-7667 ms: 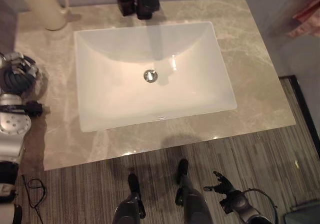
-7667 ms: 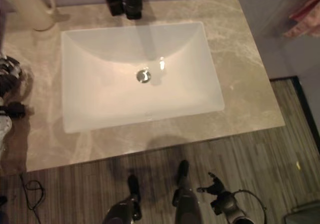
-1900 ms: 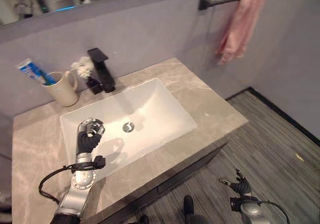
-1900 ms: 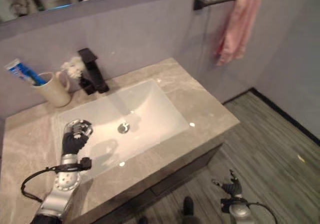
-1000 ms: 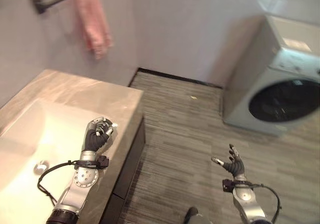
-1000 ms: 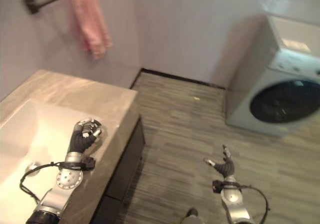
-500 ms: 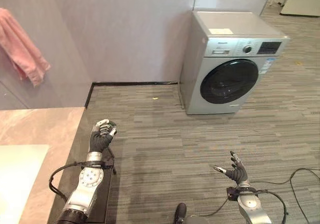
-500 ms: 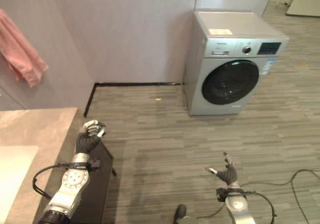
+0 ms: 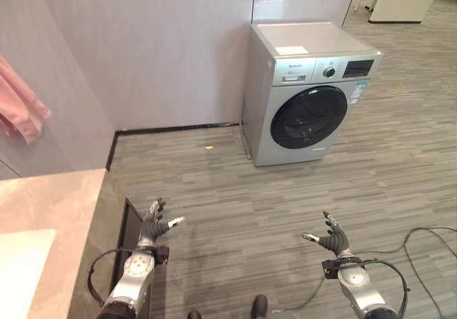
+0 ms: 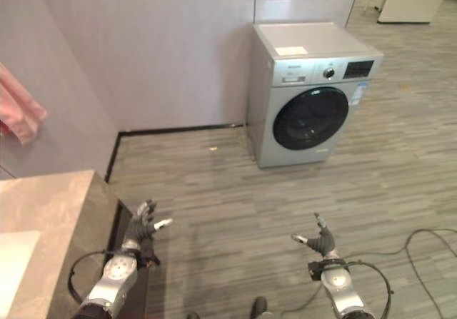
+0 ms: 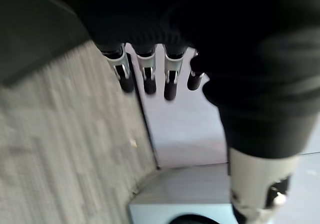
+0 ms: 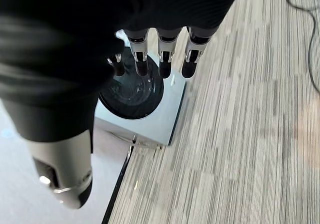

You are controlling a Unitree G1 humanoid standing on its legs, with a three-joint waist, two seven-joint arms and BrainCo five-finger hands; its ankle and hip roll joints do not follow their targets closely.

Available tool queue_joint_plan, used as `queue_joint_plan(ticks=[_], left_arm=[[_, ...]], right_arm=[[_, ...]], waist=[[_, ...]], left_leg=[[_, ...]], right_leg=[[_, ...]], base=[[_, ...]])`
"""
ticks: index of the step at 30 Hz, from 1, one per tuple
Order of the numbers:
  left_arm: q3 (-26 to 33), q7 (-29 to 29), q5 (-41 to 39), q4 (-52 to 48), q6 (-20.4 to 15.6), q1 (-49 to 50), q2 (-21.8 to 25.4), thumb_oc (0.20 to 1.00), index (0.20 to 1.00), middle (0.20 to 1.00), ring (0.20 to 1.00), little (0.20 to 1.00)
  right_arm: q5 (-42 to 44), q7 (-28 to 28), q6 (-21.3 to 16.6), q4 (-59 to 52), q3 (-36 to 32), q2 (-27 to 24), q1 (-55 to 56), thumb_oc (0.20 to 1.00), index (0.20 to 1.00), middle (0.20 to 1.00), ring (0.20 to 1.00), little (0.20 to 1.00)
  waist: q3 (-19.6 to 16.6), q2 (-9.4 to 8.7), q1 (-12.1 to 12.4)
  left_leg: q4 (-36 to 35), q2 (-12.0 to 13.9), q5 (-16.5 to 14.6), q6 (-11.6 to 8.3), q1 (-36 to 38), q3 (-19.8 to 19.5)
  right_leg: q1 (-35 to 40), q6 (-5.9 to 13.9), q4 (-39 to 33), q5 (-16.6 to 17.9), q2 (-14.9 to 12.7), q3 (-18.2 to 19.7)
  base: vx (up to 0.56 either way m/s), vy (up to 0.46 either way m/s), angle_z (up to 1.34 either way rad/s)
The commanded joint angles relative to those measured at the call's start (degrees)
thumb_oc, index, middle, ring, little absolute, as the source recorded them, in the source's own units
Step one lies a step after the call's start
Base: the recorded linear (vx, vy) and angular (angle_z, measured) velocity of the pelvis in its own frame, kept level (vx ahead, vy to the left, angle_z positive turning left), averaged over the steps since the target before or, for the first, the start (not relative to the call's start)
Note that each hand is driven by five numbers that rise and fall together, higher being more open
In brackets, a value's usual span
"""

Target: Put brush and paste in cup on sink, flatten towel.

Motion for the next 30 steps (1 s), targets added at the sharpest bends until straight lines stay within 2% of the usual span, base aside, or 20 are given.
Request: queue_joint_plan(ticks=[1,4,6,7,8,9,10,12,17,22,27,30], left_arm=[[-2.36,-0.9,7.62,5.09,1.01,-3.81,0.3,1.0,1.0,1.0,1.0,1.0],[-1.89,-1.74,8.01,7.37,1.63,-3.03,-0.02,1.0,1.0,1.0,1.0,1.0],[-0.22,-0.81,7.88,13.53,2.0,-2.67,-0.67,1.0,1.0,1.0,1.0,1.0],[-0.22,-0.81,7.88,13.55,1.99,-2.7,-0.66,1.0,1.0,1.0,1.0,1.0],[0.73,0.04,5.89,16.38,2.01,-3.87,-0.98,1.0,1.0,1.0,1.0,1.0],[0.75,0.53,5.37,17.02,1.92,-4.49,-1.09,1.0,1.0,1.0,1.0,1.0],[0.49,1.5,5.79,17.82,1.74,-5.18,-1.19,1.0,1.0,1.0,1.0,1.0],[1.33,1.94,4.07,19.12,1.51,-5.21,-1.81,1.0,1.0,1.0,1.0,1.0],[1.0,2.17,4.03,20.95,1.44,-5.46,-2.84,1.0,1.0,1.0,1.0,1.0],[-0.15,2.33,5.11,19.82,1.05,-5.5,-2.86,1.0,1.0,1.0,1.0,1.0],[-0.65,2.41,6.09,20.21,0.94,-5.89,-2.85,1.0,1.0,1.0,1.0,1.0],[-0.84,2.5,7.25,20.57,0.93,-6.16,-2.57,1.0,1.0,1.0,1.0,1.0]], right_arm=[[5.56,2.64,-0.65,4.44,1.18,1.48,-5.58,1.0,1.0,1.0,1.0,1.0],[6.11,3.89,-0.22,6.21,1.34,2.28,-4.7,1.0,1.0,1.0,1.0,1.0],[3.93,4.93,0.43,8.17,2.95,3.37,-4.48,1.0,1.0,1.0,1.0,1.0],[3.93,4.93,0.43,8.18,2.94,3.38,-4.51,1.0,1.0,1.0,1.0,1.0],[4.08,4.57,0.51,9.13,3.3,3.89,-5.38,1.0,1.0,1.0,1.0,1.0],[4.38,4.39,0.51,9.05,3.27,4.1,-5.77,1.0,1.0,1.0,1.0,1.0],[4.69,3.52,0.26,9.77,2.86,4.53,-5.71,1.0,1.0,1.0,1.0,1.0],[5.86,2.81,0.04,10.41,1.61,4.81,-5.14,1.0,1.0,1.0,1.0,1.0],[8.51,1.77,-0.42,13.5,0.04,5.87,-4.74,1.0,1.0,1.0,1.0,1.0],[9.35,1.28,-0.67,12.53,0.26,6.01,-5.25,1.0,1.0,1.0,1.0,1.0],[10.73,1.9,-0.61,12.18,0.67,6.55,-5.97,1.0,1.0,1.0,1.0,1.0],[8.22,1.83,-0.29,10.99,2.16,6.27,-6.54,1.0,1.0,1.0,1.0,1.0]], waist=[[-0.01,-1.38,0.99],[-0.1,-1.71,1.07],[1.74,-2.53,1.38],[1.51,-2.56,1.34],[4.15,-3.31,1.36],[4.96,-3.51,1.3],[6.61,-3.87,1.21],[6.67,-3.7,0.95],[5.85,-3.51,0.61],[5.83,-3.14,1.48],[7.11,-2.97,2.14],[8.16,-2.79,2.37]], left_leg=[[0.12,-0.28,-0.04,-1.05,0.71,-0.23],[0.25,-0.42,-0.2,-0.77,0.74,-0.34],[5.47,0.09,-2.55,0.13,-0.24,-0.49],[5.53,0.07,-2.48,0.15,-0.59,-0.52],[12.58,0.69,-5.18,0.55,-3.6,-1.14],[16.38,0.86,-6.43,0.65,-5.79,-1.49],[24.24,1.95,-9.83,0.6,-9.53,-2.31],[26.23,2.43,-10.9,0.91,-10.68,-2.65],[23.65,1.85,-10.46,1.06,-9.47,-2.27],[19.67,0.15,-9.26,1.59,-7.32,-1.94],[20.12,-1.08,-9.95,2.18,-7.49,-2.24],[20.31,-2.26,-10.93,3.21,-7.21,-2.33]], right_leg=[[4.53,6.05,1.92,-1.36,-4.28,0.46],[4.37,6.05,2.8,-1.75,-4.52,0.39],[1.76,5.37,10.43,-4.77,-4.95,1.66],[1.47,5.34,10.39,-4.68,-4.97,1.63],[-1.41,5.01,16.2,-6.78,-6.03,2.5],[-2.93,4.8,18.6,-7.69,-6.25,2.96],[-4.58,4.35,23.99,-10.48,-6.8,2.51],[-5.68,4.45,26.58,-11.28,-7.16,2.15],[-4.71,4.7,24.03,-10.04,-7.29,1.6],[-2.75,5.18,19.53,-7.69,-7.37,1.87],[-2.15,5.2,19.6,-7.66,-8.2,1.94],[-3.04,5.63,22.41,-7.64,-9.22,2.3]], base=[[0.02,0.043,0.05],[0.02,0.028,-0.05],[-0.05,-0.004,-0.05],[-0.16,-0.031,-0.06],[-0.17,-0.032,-0.07],[-0.2,-0.069,-0.08],[-0.09,-0.048,-0.02],[0.01,-0.025,0.04],[0.05,0.01,0.0],[0.05,0.06,-0.03],[0.04,0.091,0.08],[0.04,0.144,0.07]])
